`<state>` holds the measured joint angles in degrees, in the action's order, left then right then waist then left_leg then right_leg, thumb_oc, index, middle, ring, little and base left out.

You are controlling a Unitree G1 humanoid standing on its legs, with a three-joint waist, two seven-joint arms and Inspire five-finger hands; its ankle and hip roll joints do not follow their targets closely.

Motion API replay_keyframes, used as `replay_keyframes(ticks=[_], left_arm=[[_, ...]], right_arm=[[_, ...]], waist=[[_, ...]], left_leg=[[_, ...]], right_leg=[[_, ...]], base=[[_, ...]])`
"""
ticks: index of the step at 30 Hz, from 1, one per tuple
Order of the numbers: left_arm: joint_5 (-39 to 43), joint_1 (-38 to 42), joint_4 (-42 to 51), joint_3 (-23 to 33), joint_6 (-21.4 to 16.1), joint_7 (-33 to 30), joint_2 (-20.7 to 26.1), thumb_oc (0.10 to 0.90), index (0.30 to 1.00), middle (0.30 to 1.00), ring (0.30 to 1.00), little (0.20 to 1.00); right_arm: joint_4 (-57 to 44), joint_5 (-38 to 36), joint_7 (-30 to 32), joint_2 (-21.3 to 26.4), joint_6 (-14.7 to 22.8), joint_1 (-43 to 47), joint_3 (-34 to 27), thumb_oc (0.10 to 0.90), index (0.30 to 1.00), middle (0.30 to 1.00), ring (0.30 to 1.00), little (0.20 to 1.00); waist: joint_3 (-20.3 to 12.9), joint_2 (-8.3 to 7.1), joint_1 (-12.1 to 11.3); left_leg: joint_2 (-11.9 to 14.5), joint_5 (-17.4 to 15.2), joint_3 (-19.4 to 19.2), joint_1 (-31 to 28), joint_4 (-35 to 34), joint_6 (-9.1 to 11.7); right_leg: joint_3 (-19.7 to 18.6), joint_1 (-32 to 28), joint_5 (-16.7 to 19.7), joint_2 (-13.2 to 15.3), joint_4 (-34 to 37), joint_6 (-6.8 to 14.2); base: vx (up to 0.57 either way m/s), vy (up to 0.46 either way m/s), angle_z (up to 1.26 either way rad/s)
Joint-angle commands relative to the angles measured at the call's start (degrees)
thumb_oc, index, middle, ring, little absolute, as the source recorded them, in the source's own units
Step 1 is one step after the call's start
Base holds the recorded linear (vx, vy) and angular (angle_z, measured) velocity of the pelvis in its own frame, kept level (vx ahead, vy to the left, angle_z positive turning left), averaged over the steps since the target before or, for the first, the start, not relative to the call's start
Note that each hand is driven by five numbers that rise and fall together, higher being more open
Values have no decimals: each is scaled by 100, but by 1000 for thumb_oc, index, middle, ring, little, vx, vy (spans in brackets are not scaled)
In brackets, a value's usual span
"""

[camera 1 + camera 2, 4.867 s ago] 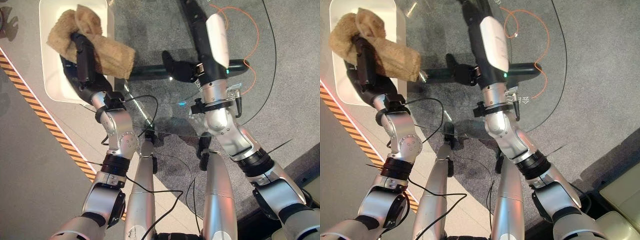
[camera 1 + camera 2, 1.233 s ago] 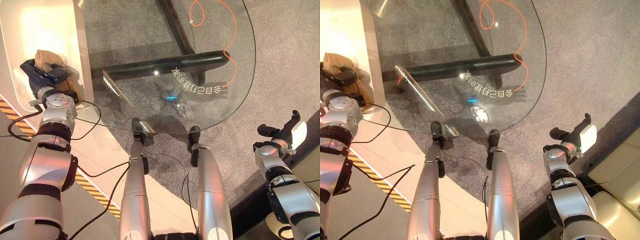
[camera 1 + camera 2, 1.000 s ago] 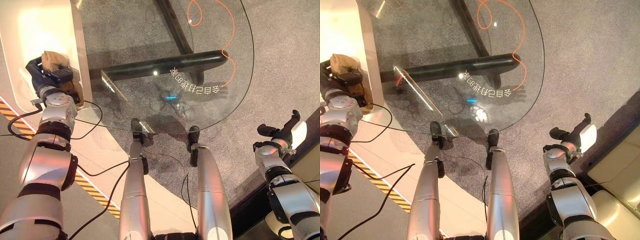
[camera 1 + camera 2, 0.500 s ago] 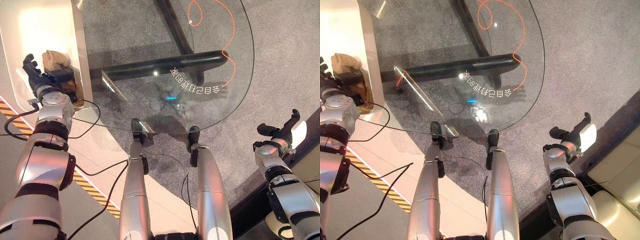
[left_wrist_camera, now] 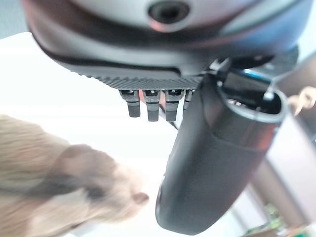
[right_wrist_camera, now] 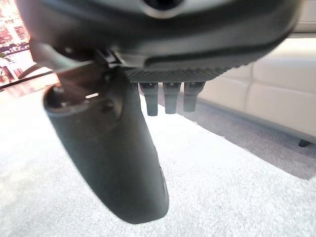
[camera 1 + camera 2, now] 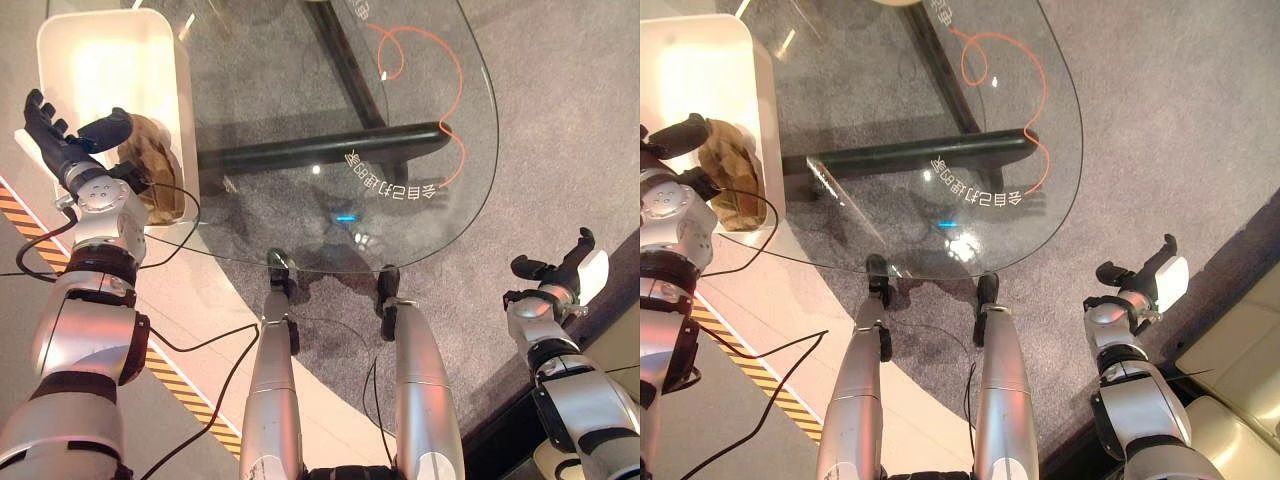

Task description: Wipe the table with a cloth and put it in the basket.

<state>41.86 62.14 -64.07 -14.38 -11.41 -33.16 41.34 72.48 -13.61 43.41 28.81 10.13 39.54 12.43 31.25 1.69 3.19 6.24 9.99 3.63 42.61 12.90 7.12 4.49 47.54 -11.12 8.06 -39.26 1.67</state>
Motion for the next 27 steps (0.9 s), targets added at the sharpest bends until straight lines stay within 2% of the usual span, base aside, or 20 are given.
replay_keyframes(ticks=[1, 6, 9, 12, 15, 16, 17, 21, 23, 27], left_arm=[[-214, 178, 105, 383, -665, -328, 586, 800, 900, 900, 900, 900], [-287, 68, 324, 411, -912, -221, 673, 800, 900, 900, 900, 900], [-382, -98, 500, 452, -1046, -57, 714, 800, 900, 900, 900, 900], [-377, -414, 777, 540, -1107, 281, 712, 800, 900, 900, 900, 900], [-342, -1077, 898, 816, -1060, 767, 620, 800, 900, 900, 900, 900], [-311, -1156, 905, 857, -1060, 829, 611, 800, 900, 900, 900, 900], [-352, -1602, 920, 1091, -1007, 1085, 511, 800, 900, 900, 900, 900], [-393, -2314, 953, 1418, -861, 1457, 335, 800, 900, 900, 900, 900], [-1113, -3316, 992, 1732, -816, 1737, -91, 800, 900, 900, 900, 900], [-1851, -4064, 923, 1802, -756, 1911, -266, 800, 900, 900, 900, 900]], right_arm=[[61, -61, 205, 345, 189, -279, -266, 800, 900, 900, 900, 900], [29, -80, 83, 213, 123, -516, -339, 800, 900, 900, 900, 900], [22, -302, -533, 69, -60, -771, -364, 800, 900, 900, 900, 900], [111, -445, -1203, -16, -215, -1102, -382, 800, 900, 900, 900, 900], [274, -642, -1685, -45, -246, -1624, -563, 800, 900, 900, 900, 900], [289, -661, -1734, -43, -250, -1674, -580, 800, 900, 900, 900, 900], [343, -498, -1929, -49, -336, -1920, -685, 800, 900, 900, 900, 900], [374, -269, -2110, -81, -468, -2233, -751, 800, 900, 900, 900, 900], [350, 58, -2221, -350, -605, -2630, -845, 800, 900, 900, 900, 900], [322, 518, -2422, -490, -756, -2971, -739, 800, 900, 900, 900, 900]], waist=[[-146, 42, -36], [-146, 46, -47], [-313, 41, -67], [-634, 57, -145], [-1016, 51, -220], [-1054, 57, -224], [-1250, 68, -254], [-1509, 94, -290], [-1830, 95, -346], [-2138, 90, -390]], left_leg=[[-512, -945, -492, -401, 512, -528], [-533, -858, -485, -1072, 94, -486], [-550, -824, -463, -1492, -194, -473], [-576, -769, -446, -1948, -524, -468], [-608, -801, -424, -2571, -921, -481], [-608, -775, -421, -2614, -970, -482], [-611, -787, -431, -2891, -1106, -478], [-605, -803, -427, -3351, -1331, -465], [-590, -796, -391, -3821, -1624, -476], [-553, -810, -415, -4103, -1786, -467]], right_leg=[[-35, -685, 724, -421, 1558, 52], [-41, -1347, 791, -368, 1892, 120], [-64, -1746, 832, -326, 2134, 159], [-37, -2214, 877, -250, 2426, 187], [-9, -2867, 870, -148, 2747, 262], [-6, -2919, 911, -144, 2809, 267], [43, -3231, 946, -97, 2991, 292], [112, -3742, 986, -73, 3281, 320], [141, -4213, 1077, -62, 3601, 379], [224, -4551, 1147, -37, 3828, 433]], base=[[-38, -34, 3], [-20, -21, 3], [10, -48, 7], [15, -59, 4], [86, -14, 12], [154, 53, 5], [95, 45, 1], [154, 27, 4], [230, 4, 16], [163, 19, 4]])
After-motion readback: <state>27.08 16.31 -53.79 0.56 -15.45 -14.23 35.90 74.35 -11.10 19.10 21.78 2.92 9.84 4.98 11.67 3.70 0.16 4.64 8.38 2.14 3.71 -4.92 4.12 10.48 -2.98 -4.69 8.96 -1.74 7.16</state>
